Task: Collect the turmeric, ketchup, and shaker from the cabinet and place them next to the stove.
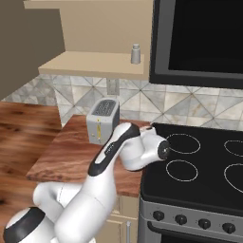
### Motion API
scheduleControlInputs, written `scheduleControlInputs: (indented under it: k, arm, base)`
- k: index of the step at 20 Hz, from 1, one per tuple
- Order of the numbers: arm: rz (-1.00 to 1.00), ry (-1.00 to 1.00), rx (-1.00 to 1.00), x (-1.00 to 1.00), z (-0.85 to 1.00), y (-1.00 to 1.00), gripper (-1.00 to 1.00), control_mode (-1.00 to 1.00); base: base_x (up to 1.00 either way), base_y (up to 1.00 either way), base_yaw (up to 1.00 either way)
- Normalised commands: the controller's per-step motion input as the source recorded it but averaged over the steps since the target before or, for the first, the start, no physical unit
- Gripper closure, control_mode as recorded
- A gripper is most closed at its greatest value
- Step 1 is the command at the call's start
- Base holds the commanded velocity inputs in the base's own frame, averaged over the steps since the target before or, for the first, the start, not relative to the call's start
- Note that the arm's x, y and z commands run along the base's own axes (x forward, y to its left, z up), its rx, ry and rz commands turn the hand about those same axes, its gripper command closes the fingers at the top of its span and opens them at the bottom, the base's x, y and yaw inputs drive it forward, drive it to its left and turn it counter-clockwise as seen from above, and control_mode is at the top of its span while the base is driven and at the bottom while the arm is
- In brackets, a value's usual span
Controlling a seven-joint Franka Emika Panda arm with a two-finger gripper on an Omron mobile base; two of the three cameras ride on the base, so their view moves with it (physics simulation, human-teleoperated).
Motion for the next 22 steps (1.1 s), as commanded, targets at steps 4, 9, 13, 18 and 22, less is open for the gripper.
scheduleControlInputs:
  k: [4, 9, 13, 18, 22]
  arm:
    - [0.3, 0.0, 0.0, 0.0, -0.51, 0.0, 1.0, -1.0]
    - [0.23, 0.0, 0.0, 0.0, -0.41, 0.0, 1.0, -1.0]
    - [0.14, 0.0, 0.0, 0.0, -0.38, 0.05, 1.0, -1.0]
    - [0.05, -0.01, 0.0, 0.0, -0.19, 0.06, 1.0, -1.0]
    - [0.0, -0.02, 0.0, 0.03, -0.14, 0.12, 1.0, -1.0]
  base:
    - [0.0, 0.0, 0.0]
    - [0.0, 0.0, 0.0]
    - [0.0, 0.0, 0.0]
    - [0.0, 0.0, 0.0]
    - [0.0, 0.0, 0.0]
